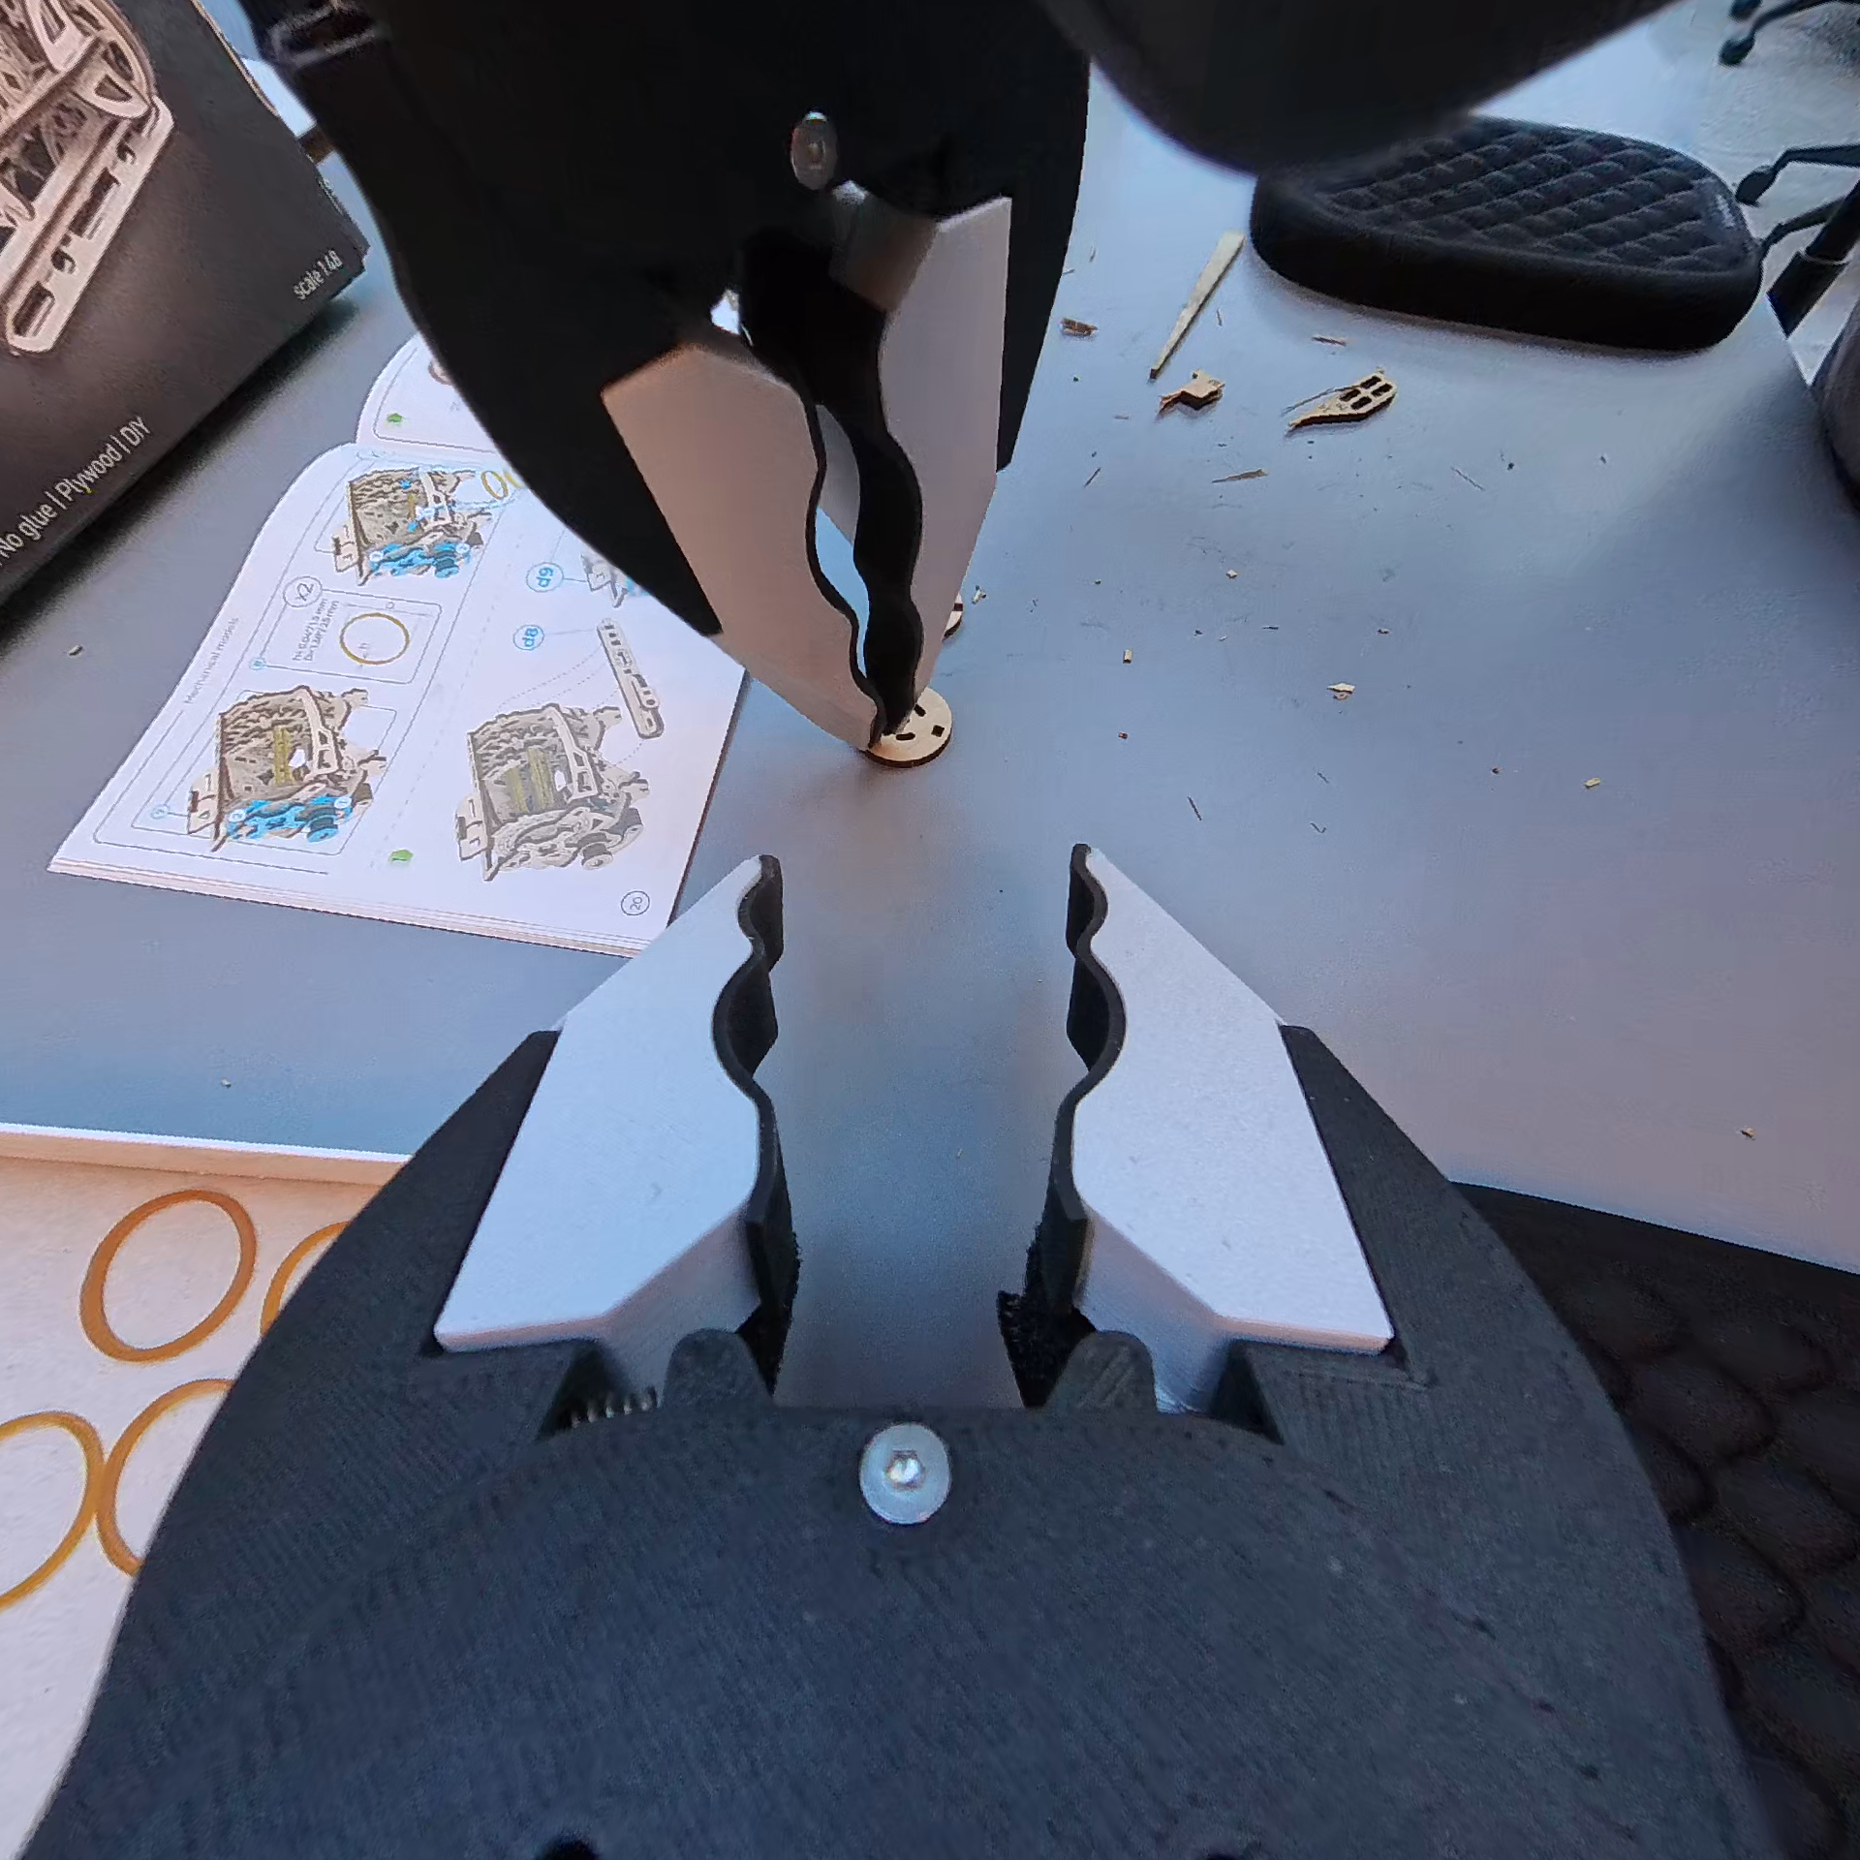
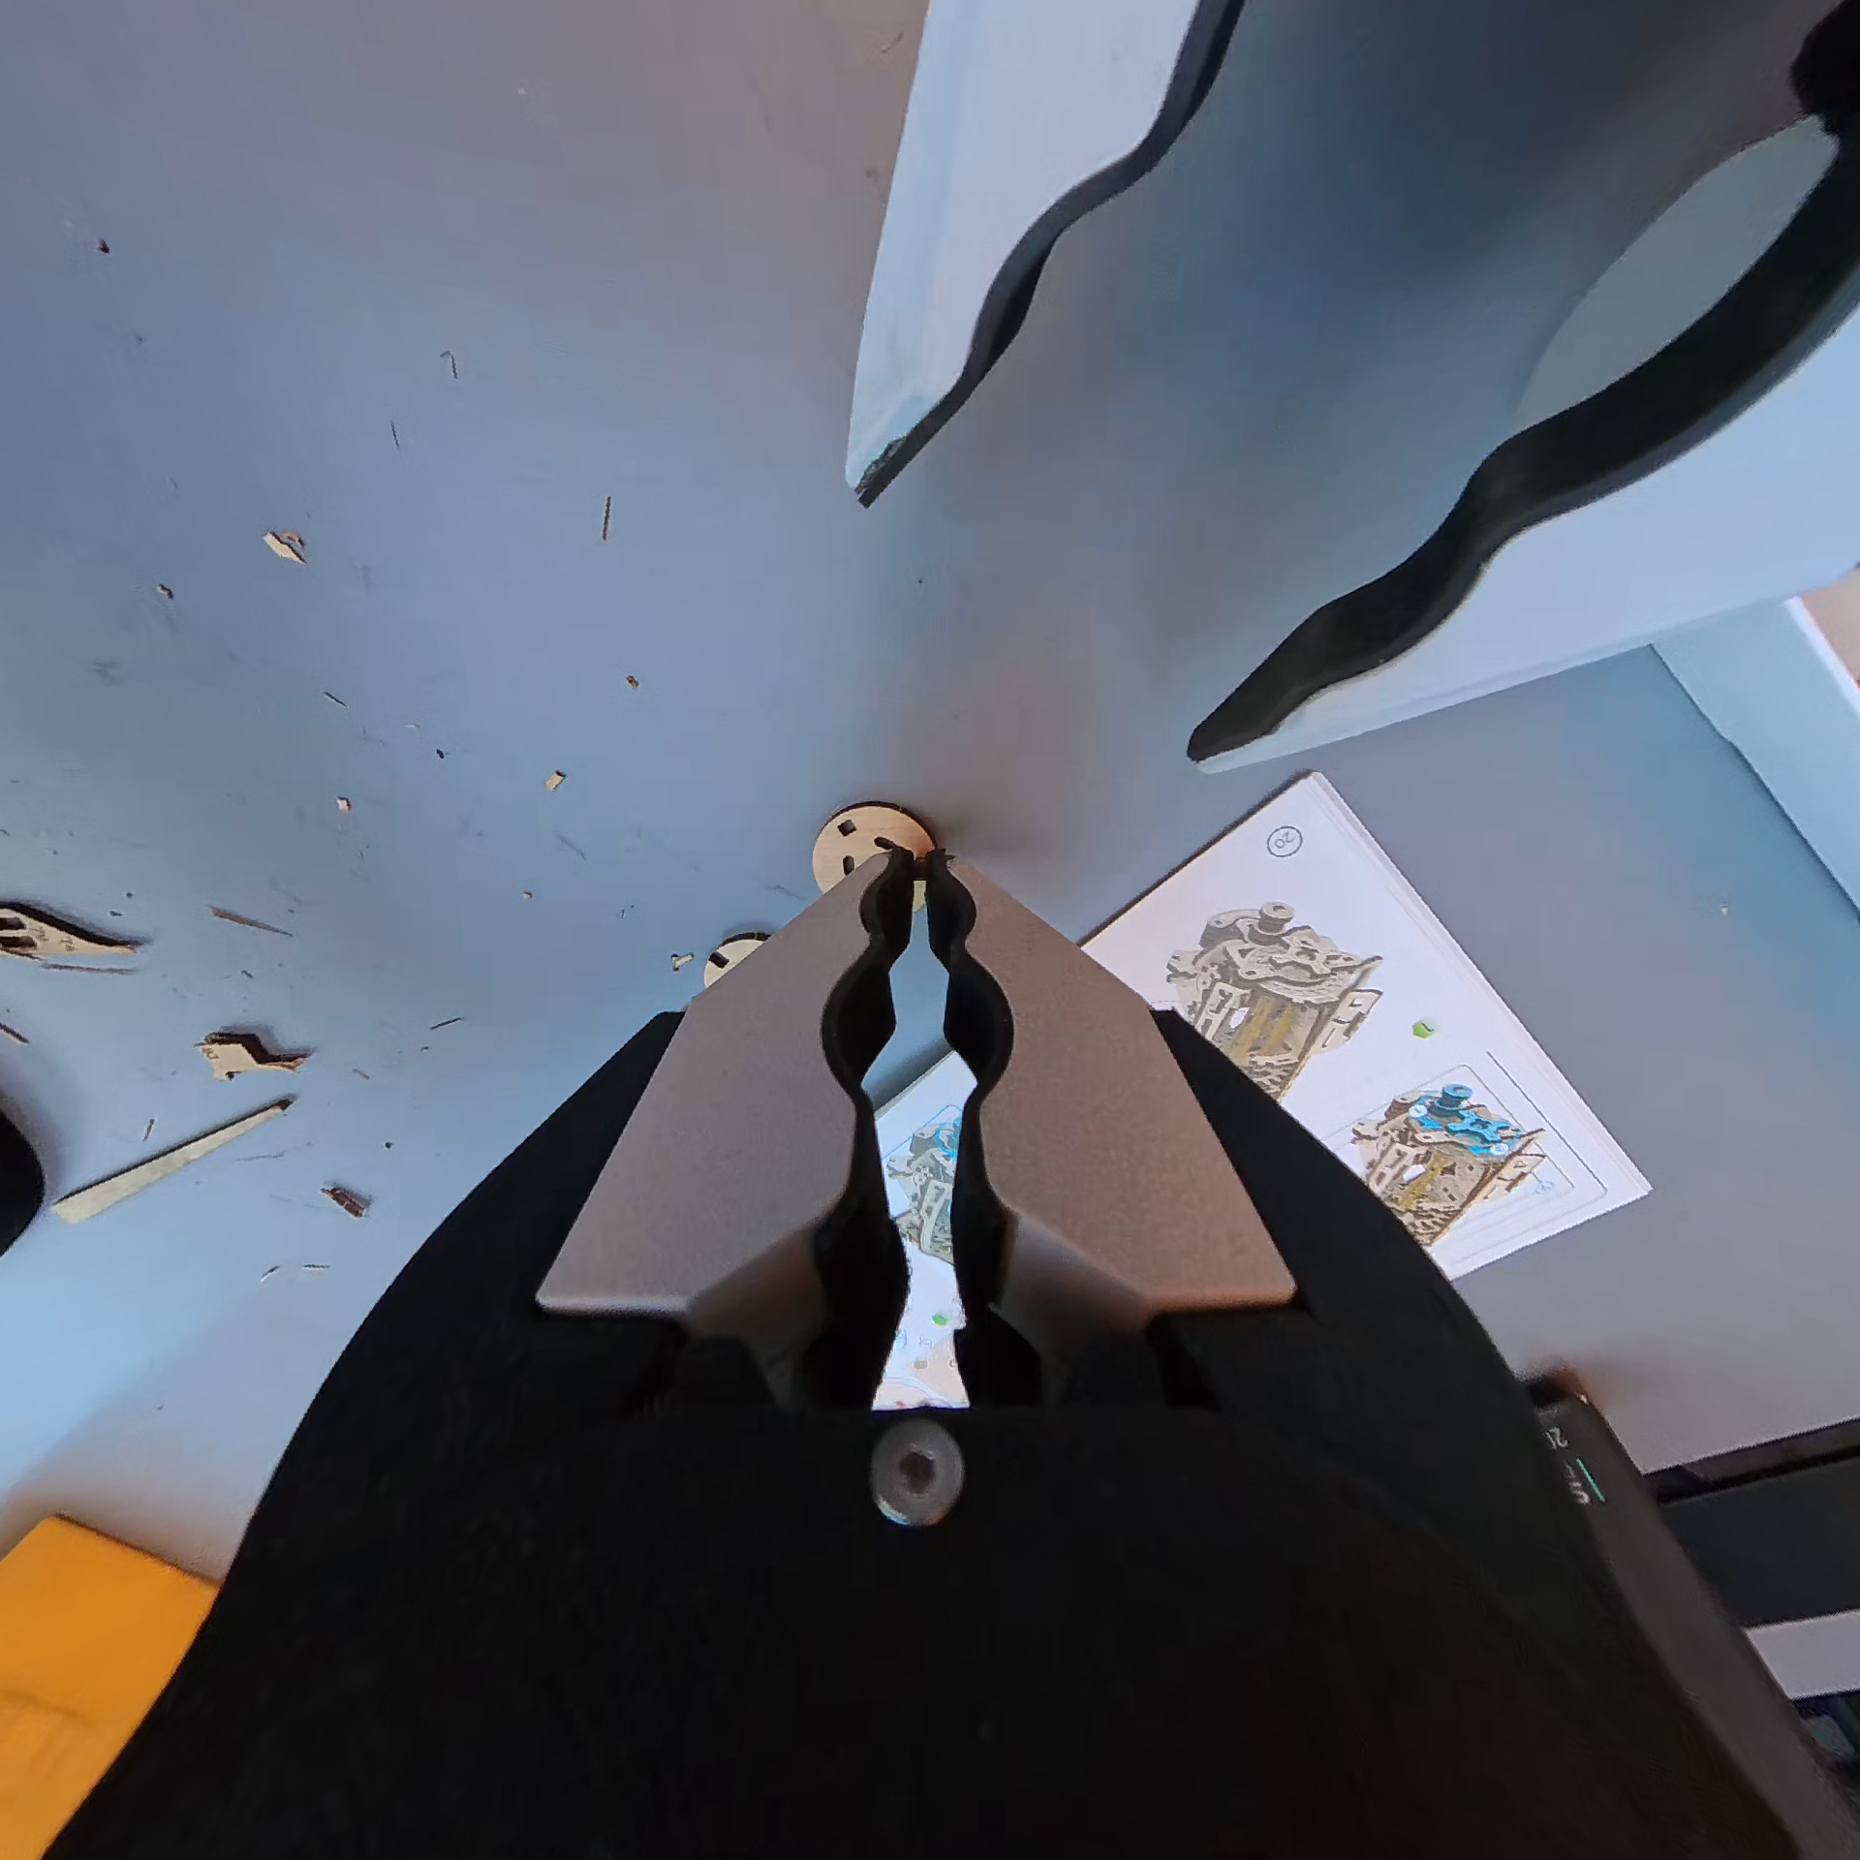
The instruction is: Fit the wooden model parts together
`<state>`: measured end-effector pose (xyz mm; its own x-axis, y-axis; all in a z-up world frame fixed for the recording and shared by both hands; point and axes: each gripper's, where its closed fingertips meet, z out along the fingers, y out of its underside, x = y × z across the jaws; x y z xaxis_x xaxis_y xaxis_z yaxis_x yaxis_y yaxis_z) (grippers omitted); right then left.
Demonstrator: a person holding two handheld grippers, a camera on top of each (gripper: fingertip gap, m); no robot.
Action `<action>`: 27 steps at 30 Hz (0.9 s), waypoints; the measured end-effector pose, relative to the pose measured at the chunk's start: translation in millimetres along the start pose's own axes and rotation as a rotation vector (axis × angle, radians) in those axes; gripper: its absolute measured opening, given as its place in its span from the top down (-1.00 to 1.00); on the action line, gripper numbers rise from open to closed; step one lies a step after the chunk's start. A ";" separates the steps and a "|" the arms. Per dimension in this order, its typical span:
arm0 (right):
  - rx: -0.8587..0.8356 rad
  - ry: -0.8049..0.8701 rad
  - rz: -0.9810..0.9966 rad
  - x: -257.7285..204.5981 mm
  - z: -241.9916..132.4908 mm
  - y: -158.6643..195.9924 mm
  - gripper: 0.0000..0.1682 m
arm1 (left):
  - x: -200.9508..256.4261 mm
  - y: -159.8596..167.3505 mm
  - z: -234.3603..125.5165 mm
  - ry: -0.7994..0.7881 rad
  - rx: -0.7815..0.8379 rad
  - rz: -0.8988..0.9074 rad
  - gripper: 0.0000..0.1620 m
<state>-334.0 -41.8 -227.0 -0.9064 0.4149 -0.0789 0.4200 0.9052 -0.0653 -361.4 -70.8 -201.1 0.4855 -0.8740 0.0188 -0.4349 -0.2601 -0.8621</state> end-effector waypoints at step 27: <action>0.087 0.137 -0.010 2.8 -2.1 1.9 0.85 | -0.3 2.5 1.2 -0.002 -0.019 -0.004 0.30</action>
<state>-335.8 -38.7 -225.2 -0.9055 0.4203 0.0578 0.4082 0.9003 -0.1514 -361.7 -70.6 -203.9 0.4885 -0.8723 0.0212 -0.4473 -0.2712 -0.8523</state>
